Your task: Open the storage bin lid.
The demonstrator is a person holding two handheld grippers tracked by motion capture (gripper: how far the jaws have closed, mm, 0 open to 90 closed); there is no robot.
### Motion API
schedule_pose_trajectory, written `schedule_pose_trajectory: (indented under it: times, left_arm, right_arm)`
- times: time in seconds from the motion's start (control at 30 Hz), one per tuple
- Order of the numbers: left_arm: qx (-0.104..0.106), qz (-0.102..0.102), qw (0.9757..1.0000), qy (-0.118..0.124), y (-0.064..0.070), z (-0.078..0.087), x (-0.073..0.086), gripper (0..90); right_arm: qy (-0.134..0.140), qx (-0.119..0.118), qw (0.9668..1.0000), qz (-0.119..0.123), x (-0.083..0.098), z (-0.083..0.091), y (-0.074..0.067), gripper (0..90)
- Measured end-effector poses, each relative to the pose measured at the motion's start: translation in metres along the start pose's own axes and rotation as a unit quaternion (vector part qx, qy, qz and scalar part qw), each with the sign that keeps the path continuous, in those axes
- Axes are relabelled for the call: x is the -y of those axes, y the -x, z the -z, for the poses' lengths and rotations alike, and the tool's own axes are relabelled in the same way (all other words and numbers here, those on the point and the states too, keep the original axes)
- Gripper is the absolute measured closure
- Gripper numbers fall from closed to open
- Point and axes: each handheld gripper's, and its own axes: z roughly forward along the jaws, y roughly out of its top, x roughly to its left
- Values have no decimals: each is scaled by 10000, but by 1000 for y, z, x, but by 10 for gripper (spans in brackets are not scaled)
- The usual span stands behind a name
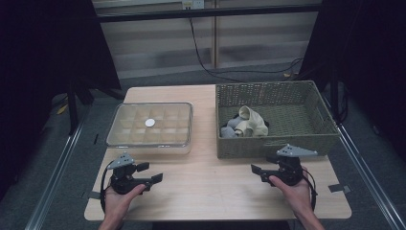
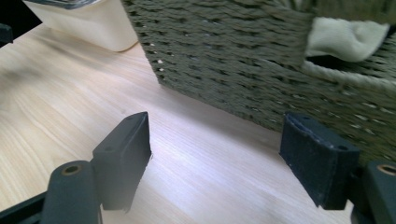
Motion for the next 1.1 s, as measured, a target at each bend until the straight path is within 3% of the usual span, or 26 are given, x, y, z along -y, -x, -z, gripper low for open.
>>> schedule_pose_trajectory:
  times: [0.3, 0.7, 0.93, 1.1]
  left_arm:
    - [-28, 42, 10000, 3, -3, 10, -3, 203]
    - [-305, 222, 9992, 150, -25, 33, -3, 214]
    - [-460, 193, 9986, 164, -33, 44, -7, 229]
    - [-529, 187, 9983, 163, -37, 50, -12, 231]
  right_arm:
    - [30, -268, 9996, 84, -14, -11, -16, 249]
    - [18, -599, 9979, 233, -39, -29, -37, 293]
    - [-40, -845, 9959, 325, -54, -37, -52, 314]
    - [-34, -875, 9952, 437, -67, -41, -61, 337]
